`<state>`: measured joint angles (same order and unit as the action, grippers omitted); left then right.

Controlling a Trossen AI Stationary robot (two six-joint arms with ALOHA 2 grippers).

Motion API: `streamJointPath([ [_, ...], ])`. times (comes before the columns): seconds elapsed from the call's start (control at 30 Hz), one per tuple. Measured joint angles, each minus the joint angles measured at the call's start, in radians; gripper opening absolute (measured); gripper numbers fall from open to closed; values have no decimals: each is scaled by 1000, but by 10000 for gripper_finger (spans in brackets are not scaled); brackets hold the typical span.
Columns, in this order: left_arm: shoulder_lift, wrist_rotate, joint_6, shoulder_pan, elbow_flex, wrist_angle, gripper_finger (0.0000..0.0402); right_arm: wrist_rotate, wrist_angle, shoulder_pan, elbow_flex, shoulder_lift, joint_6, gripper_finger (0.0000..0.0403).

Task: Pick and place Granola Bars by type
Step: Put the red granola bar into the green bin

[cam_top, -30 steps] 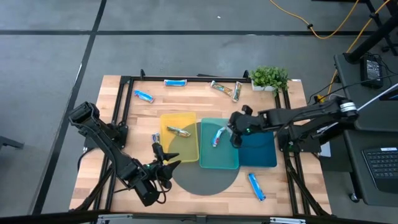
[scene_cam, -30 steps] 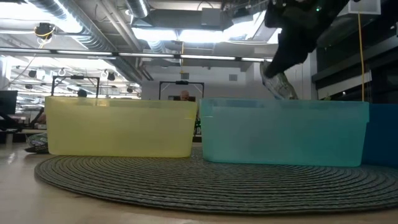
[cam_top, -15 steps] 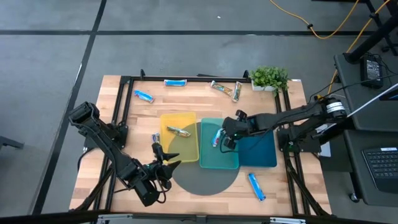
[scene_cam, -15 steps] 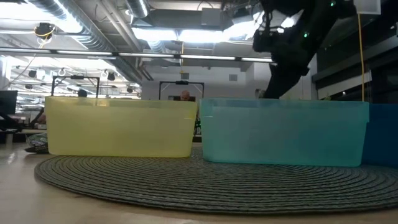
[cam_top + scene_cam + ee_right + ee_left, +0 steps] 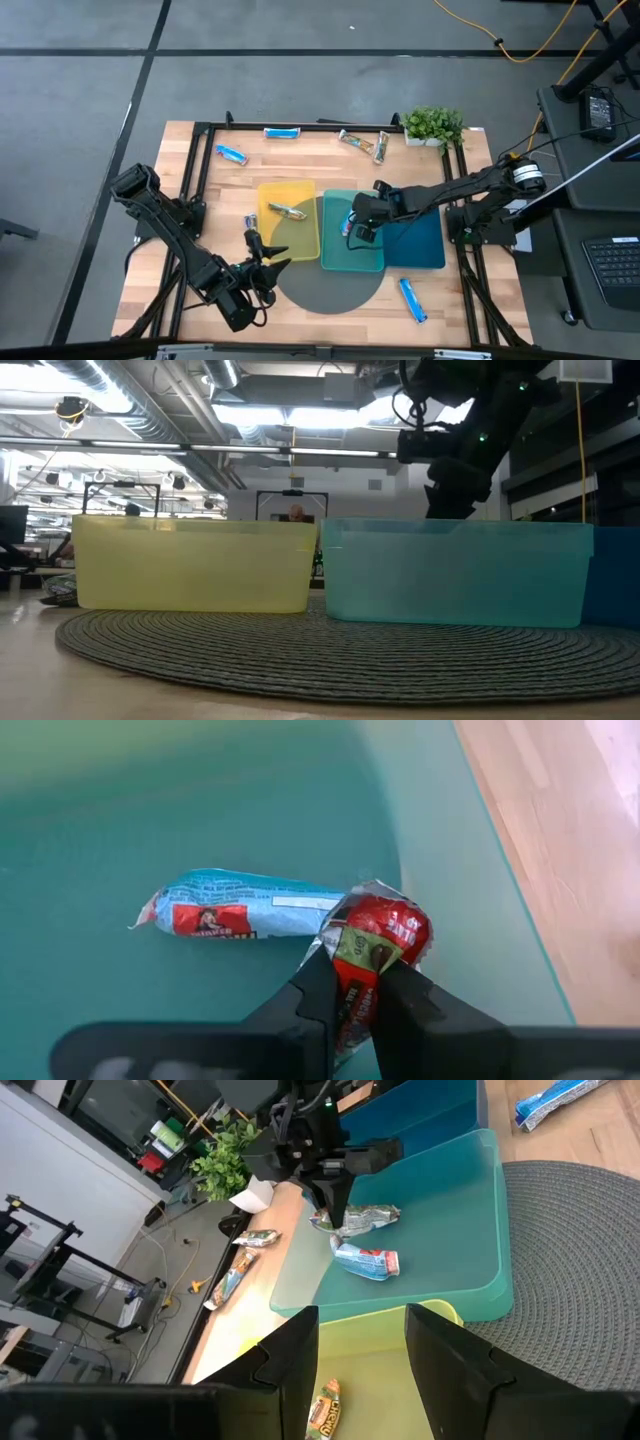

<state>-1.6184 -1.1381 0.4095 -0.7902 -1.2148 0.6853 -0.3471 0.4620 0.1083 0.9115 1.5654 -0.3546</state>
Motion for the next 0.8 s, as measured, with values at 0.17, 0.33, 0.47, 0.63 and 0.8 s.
streamJointPath([
  [0.17,0,0,0,0,0,0,143,6,0,0,0,-3,1,49],
  [0.33,0,0,0,0,0,0,143,8,-1,0,0,-3,8,49],
  [0.47,0,0,0,0,0,0,143,9,-1,0,0,-3,10,49],
  [0.63,0,0,0,0,0,0,143,62,-1,0,0,-3,15,66],
  [0.8,0,0,0,0,0,0,143,72,-1,0,0,-3,18,119],
])
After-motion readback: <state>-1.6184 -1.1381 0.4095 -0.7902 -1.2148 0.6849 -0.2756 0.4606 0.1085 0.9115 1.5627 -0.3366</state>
